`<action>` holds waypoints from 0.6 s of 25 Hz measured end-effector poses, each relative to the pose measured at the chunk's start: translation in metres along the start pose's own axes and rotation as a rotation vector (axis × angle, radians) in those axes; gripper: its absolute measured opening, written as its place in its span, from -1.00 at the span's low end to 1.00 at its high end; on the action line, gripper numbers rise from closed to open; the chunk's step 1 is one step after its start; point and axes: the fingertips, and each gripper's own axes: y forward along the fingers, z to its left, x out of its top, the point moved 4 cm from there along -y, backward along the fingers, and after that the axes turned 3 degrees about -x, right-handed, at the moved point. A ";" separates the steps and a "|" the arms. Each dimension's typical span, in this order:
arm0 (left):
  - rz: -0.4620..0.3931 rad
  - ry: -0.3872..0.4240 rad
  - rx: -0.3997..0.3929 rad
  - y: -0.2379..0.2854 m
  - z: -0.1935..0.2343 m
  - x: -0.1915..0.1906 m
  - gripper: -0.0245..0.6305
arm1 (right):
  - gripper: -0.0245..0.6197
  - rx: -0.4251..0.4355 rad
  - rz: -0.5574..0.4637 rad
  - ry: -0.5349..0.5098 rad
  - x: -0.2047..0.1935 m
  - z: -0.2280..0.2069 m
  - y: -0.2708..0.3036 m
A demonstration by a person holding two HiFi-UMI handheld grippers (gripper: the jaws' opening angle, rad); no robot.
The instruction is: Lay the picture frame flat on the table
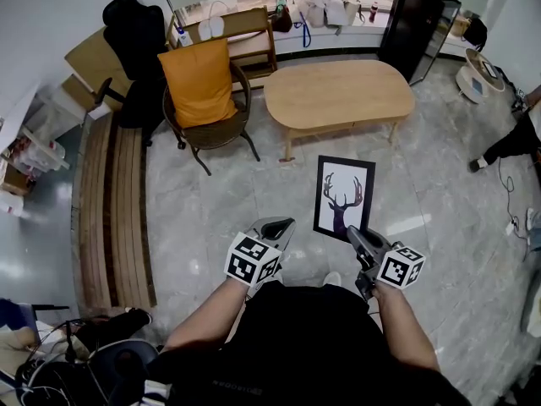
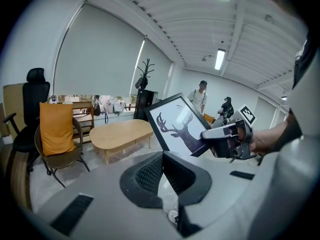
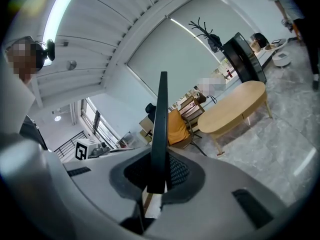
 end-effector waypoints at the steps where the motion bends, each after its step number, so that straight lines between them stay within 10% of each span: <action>1: 0.007 -0.005 -0.001 -0.002 0.005 -0.002 -0.93 | -0.86 -0.003 0.011 0.001 -0.002 0.001 0.004; 15: 0.131 -0.058 -0.027 -0.025 0.083 -0.038 -0.93 | -0.86 -0.124 0.048 0.114 -0.040 0.010 0.046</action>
